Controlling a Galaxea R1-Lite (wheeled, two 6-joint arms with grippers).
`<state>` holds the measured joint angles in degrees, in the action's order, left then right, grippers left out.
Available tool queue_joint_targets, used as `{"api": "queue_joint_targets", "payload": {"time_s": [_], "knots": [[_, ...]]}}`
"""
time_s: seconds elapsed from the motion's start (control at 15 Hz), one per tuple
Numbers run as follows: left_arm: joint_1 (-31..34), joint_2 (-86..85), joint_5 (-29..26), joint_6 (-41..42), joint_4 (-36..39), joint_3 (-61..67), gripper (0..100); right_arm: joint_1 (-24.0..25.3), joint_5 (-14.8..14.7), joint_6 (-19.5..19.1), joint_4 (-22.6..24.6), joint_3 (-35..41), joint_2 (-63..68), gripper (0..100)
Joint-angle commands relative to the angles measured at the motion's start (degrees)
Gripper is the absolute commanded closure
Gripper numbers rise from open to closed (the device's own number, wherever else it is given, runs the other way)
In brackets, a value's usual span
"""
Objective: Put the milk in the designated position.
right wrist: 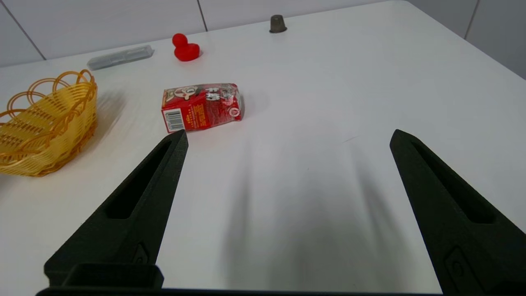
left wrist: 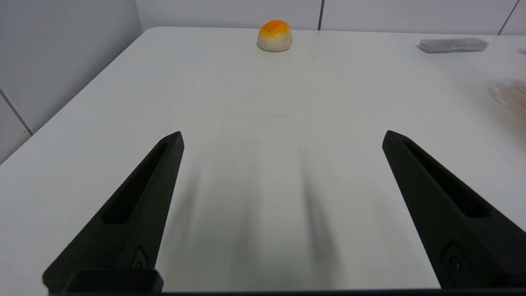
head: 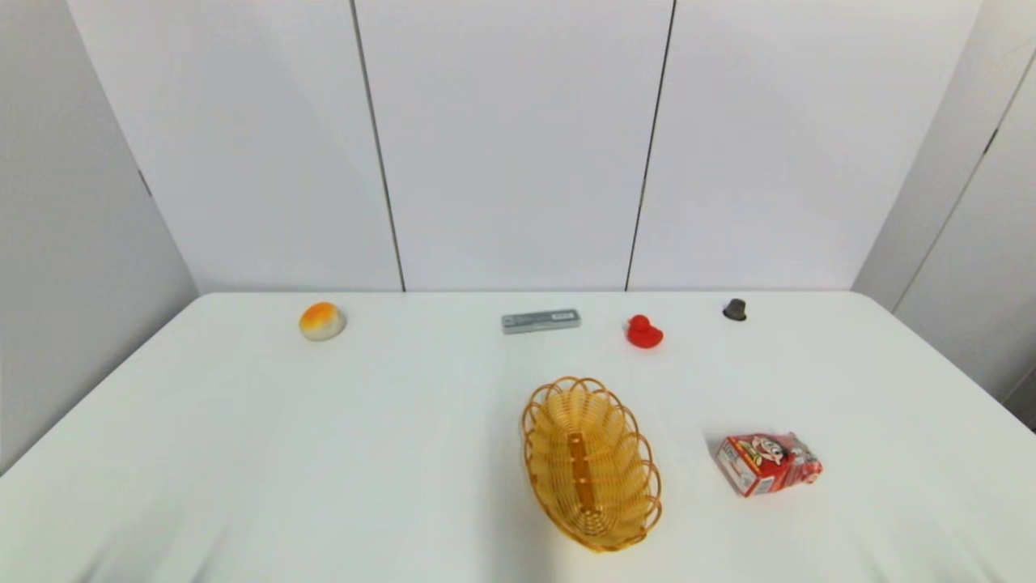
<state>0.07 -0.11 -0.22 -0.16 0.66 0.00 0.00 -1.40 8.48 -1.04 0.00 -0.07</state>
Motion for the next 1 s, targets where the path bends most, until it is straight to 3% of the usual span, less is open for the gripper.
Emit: {"api": "queue_joint_targets", "payload": {"time_s": [0.07, 0.67, 1.0], "knots": [[0.0, 0.1, 0.0, 0.0, 0.0, 0.0, 0, 0.0, 0.0, 0.0, 0.0, 0.0, 0.1, 0], [0.0, 0.1, 0.0, 0.0, 0.0, 0.0, 0, 0.0, 0.0, -0.8, 0.0, 0.0, 0.1, 0], [0.0, 0.1, 0.0, 0.0, 0.0, 0.0, 0, 0.0, -0.5, 1.0, 0.0, 0.0, 0.1, 0]]}}
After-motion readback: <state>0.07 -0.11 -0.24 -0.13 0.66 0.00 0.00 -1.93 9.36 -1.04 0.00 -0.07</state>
